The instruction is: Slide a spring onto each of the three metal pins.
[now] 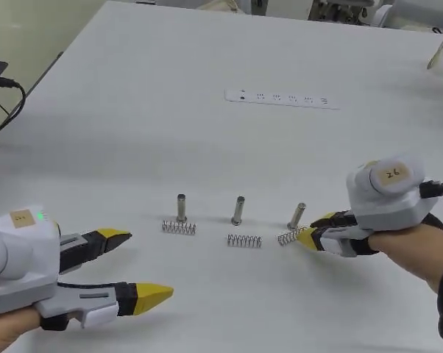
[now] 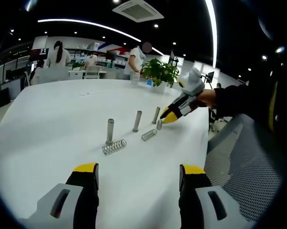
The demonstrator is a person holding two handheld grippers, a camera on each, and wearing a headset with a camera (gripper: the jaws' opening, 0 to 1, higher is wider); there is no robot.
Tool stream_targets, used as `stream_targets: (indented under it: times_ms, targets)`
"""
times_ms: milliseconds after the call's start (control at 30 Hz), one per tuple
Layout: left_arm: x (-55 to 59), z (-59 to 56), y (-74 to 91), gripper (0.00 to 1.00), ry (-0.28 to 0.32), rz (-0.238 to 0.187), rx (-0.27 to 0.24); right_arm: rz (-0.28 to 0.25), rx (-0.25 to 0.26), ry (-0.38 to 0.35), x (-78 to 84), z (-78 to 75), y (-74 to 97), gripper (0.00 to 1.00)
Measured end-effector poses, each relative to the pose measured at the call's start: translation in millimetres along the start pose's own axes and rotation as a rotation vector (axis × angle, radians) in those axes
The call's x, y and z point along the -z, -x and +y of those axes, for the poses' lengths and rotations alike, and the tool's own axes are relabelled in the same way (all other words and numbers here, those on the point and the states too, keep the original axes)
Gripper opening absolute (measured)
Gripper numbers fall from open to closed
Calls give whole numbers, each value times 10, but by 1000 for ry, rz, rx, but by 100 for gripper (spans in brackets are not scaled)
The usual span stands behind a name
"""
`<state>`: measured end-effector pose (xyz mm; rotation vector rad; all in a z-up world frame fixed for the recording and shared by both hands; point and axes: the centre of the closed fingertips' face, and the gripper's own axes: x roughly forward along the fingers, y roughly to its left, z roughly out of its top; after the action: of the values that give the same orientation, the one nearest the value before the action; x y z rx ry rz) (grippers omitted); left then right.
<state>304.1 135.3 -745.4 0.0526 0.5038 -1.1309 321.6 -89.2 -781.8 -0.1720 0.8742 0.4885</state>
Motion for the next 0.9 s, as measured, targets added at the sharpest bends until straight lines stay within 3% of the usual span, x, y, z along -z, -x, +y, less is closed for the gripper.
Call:
stream_targets:
  times_ms: [200, 367, 900]
  targets:
    - [5, -8, -1, 65, -1, 3, 3, -10, -60, 70, -52, 75, -25, 24]
    - [-2, -4, 7, 64, -1, 1, 0, 0, -73, 132, -55, 84, -69, 27]
    - [12, -3, 1, 64, 1, 7, -1, 44, -117, 110, 39, 160, -84, 26]
